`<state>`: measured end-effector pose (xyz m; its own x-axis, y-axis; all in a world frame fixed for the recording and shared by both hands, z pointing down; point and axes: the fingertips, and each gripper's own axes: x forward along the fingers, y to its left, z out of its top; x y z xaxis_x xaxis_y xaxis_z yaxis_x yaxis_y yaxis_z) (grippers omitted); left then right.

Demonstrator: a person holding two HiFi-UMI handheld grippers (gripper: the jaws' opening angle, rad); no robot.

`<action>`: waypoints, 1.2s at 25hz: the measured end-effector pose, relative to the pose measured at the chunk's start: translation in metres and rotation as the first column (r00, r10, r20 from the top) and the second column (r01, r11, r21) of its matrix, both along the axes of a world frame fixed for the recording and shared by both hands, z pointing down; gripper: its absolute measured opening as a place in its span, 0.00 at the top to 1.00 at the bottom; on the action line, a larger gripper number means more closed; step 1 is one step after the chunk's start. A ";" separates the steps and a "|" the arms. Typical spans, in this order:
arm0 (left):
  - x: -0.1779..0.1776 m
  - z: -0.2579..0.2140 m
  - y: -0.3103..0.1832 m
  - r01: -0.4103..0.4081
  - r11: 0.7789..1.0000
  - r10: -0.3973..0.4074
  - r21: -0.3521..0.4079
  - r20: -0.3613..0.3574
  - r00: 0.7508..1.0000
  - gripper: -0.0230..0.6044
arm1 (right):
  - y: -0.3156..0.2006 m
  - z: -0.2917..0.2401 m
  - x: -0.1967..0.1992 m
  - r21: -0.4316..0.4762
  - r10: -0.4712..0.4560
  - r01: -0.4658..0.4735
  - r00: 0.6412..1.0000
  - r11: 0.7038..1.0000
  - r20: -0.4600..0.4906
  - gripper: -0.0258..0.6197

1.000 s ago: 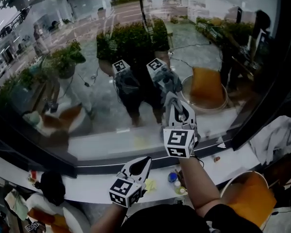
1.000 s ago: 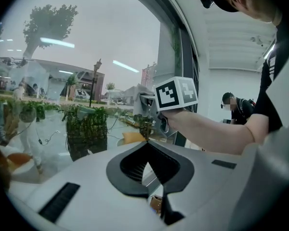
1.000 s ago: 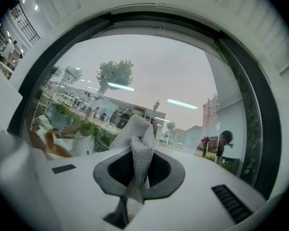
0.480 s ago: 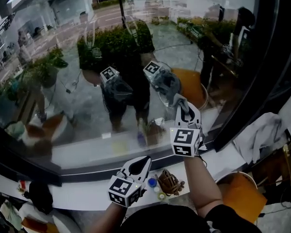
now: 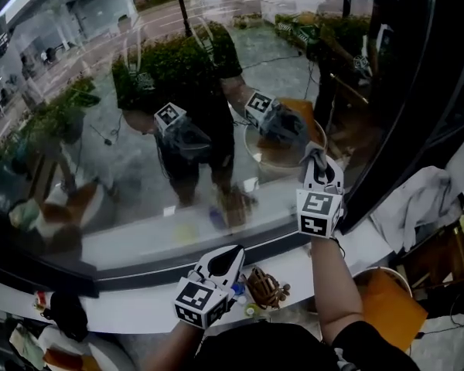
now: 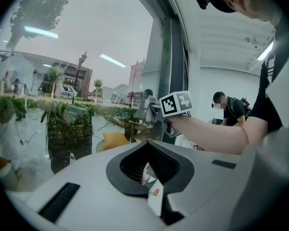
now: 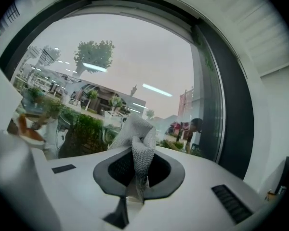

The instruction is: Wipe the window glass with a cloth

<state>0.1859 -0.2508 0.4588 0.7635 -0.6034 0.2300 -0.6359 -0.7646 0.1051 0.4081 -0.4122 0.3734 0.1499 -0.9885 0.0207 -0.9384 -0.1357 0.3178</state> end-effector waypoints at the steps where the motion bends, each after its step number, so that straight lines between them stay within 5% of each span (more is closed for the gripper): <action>1: 0.003 0.001 -0.001 -0.001 1.000 0.001 -0.001 0.001 1.000 0.95 | -0.001 0.001 0.005 -0.001 0.005 -0.005 1.000 1.000 -0.006 0.90; 24: -0.033 -0.004 0.004 0.054 0.998 -0.054 0.011 0.006 0.999 0.95 | 0.001 0.004 0.001 -0.023 -0.009 0.010 0.999 1.000 0.031 0.90; 30: -0.028 -0.018 -0.004 0.049 0.997 -0.049 0.056 0.004 0.999 0.95 | 0.021 -0.012 0.001 0.033 -0.038 0.037 0.998 0.999 0.051 0.90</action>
